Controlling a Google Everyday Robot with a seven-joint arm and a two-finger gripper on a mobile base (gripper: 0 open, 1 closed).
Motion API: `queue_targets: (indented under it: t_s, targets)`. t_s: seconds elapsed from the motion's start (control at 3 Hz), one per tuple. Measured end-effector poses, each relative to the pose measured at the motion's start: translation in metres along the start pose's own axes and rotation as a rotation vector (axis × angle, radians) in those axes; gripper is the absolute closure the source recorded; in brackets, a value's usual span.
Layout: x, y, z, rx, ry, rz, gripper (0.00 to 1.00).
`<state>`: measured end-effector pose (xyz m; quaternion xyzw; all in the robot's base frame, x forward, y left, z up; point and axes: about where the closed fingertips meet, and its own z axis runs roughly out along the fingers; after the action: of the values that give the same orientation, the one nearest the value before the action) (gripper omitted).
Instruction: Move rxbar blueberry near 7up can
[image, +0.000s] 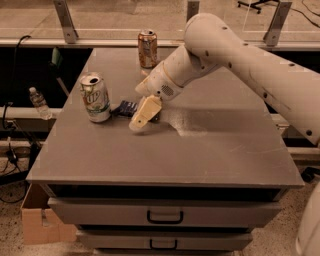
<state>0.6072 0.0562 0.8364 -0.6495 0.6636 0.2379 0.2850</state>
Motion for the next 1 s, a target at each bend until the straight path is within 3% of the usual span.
queue_targets:
  t_s: [0.33,0.67,1.0]
  targets:
    - [0.0,0.0,0.0,0.0,0.0,0.002,0.0]
    - [0.016,-0.015,-0.032,0.061,-0.02,0.053,0.0]
    - [0.042,-0.036,-0.104,0.201,-0.047,0.103,0.0]
